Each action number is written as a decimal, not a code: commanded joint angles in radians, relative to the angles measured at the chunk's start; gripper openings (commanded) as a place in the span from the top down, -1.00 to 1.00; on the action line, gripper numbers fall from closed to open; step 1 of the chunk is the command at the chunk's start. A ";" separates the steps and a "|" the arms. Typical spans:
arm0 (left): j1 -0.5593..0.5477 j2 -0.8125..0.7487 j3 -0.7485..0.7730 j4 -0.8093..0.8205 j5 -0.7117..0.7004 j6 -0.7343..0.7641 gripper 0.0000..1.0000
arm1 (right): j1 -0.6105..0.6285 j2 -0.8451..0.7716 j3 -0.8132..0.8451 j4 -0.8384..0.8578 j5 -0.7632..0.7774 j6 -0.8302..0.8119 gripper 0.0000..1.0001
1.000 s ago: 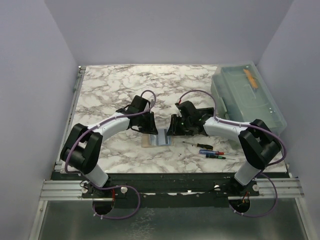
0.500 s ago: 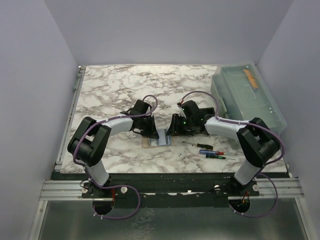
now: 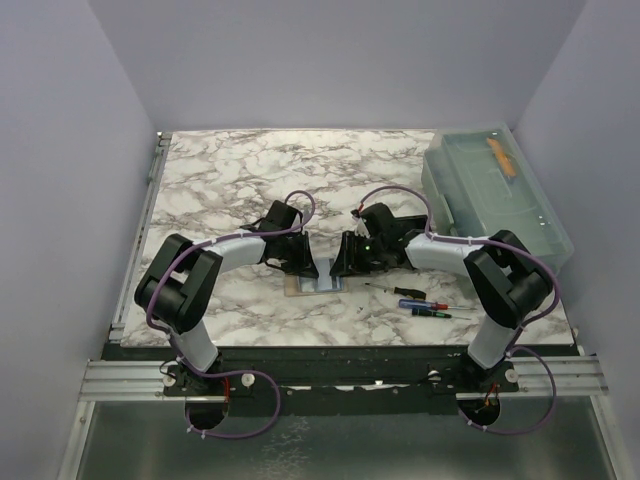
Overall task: Put the credit cards into the card holder
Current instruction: Turn over the card slot in the card holder.
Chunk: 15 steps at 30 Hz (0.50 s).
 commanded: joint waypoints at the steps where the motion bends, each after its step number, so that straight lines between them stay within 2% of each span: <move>1: -0.008 0.024 -0.026 -0.002 -0.013 0.011 0.98 | 0.000 0.003 -0.001 0.019 -0.039 0.000 0.21; 10: -0.007 0.011 -0.026 -0.003 -0.010 0.008 0.98 | 0.001 -0.012 -0.006 0.059 -0.083 -0.002 0.28; 15: -0.007 -0.028 -0.015 -0.011 -0.001 -0.004 0.88 | 0.001 -0.035 -0.009 0.087 -0.126 0.008 0.28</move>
